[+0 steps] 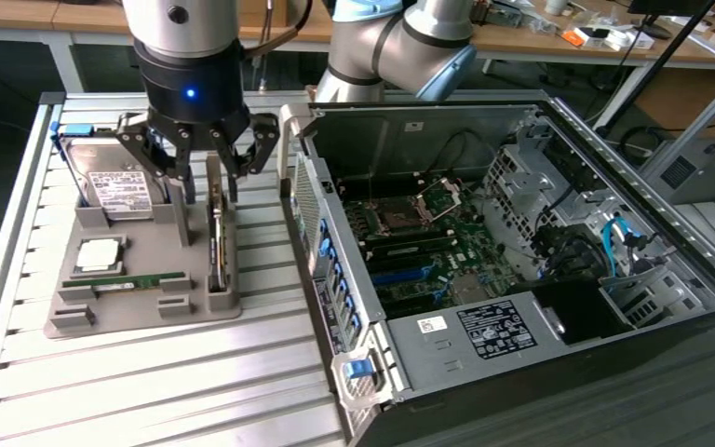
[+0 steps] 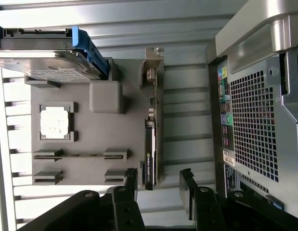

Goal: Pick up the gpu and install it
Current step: 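Pick up the gpu and move the gpu toward the slot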

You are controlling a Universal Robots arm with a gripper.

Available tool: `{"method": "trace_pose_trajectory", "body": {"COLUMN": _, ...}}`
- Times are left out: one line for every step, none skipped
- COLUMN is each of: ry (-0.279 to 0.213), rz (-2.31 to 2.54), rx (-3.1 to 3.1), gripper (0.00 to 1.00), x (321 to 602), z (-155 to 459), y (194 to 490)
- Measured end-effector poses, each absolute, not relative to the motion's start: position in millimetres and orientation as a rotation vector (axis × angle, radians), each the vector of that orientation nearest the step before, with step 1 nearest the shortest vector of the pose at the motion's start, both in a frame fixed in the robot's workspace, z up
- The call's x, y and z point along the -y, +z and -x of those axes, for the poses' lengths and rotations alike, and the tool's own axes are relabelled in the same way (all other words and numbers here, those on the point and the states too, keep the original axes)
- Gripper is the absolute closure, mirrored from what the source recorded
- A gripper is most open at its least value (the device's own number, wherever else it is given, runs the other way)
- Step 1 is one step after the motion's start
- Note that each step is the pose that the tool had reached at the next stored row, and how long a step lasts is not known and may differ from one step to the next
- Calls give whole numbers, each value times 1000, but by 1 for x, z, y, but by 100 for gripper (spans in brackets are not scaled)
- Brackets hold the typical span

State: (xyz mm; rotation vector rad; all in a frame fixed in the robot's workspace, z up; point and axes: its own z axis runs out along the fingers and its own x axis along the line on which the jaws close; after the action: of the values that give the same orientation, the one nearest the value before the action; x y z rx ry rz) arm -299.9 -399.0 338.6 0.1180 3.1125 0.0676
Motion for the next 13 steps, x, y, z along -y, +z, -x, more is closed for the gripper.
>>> {"method": "trace_pose_trajectory", "body": {"ry": 68, "rz": -118, "rx": -3113, "gripper": 52, "x": 399, "z": 300, "y": 338}}
{"method": "trace_pose_trajectory", "body": {"ry": 68, "rz": -118, "rx": -3112, "gripper": 52, "x": 399, "z": 300, "y": 337}}
{"method": "trace_pose_trajectory", "body": {"ry": 68, "rz": -118, "rx": -3112, "gripper": 52, "x": 399, "z": 300, "y": 337}}
{"method": "trace_pose_trajectory", "body": {"ry": 68, "rz": -118, "rx": -3112, "gripper": 52, "x": 399, "z": 300, "y": 336}}
{"method": "trace_pose_trajectory", "body": {"ry": 68, "rz": -118, "rx": -3112, "gripper": 52, "x": 399, "z": 300, "y": 335}}
{"method": "trace_pose_trajectory", "body": {"ry": 68, "rz": -118, "rx": -3113, "gripper": 52, "x": 399, "z": 300, "y": 334}}
{"method": "trace_pose_trajectory", "body": {"ry": 68, "rz": -118, "rx": -3112, "gripper": 52, "x": 399, "z": 300, "y": 333}}
{"method": "trace_pose_trajectory", "body": {"ry": 68, "rz": -118, "rx": -3112, "gripper": 52, "x": 399, "z": 300, "y": 333}}
{"method": "trace_pose_trajectory", "body": {"ry": 68, "rz": -118, "rx": -3112, "gripper": 52, "x": 399, "z": 300, "y": 332}}
{"method": "trace_pose_trajectory", "body": {"ry": 68, "rz": -118, "rx": -3113, "gripper": 52, "x": 399, "z": 300, "y": 332}}
{"method": "trace_pose_trajectory", "body": {"ry": 68, "rz": -118, "rx": -3112, "gripper": 52, "x": 399, "z": 300, "y": 331}}
{"method": "trace_pose_trajectory", "body": {"ry": 68, "rz": -118, "rx": -3113, "gripper": 52, "x": 399, "z": 300, "y": 330}}
{"method": "trace_pose_trajectory", "body": {"ry": 68, "rz": -118, "rx": -3113, "gripper": 52, "x": 399, "z": 300, "y": 330}}
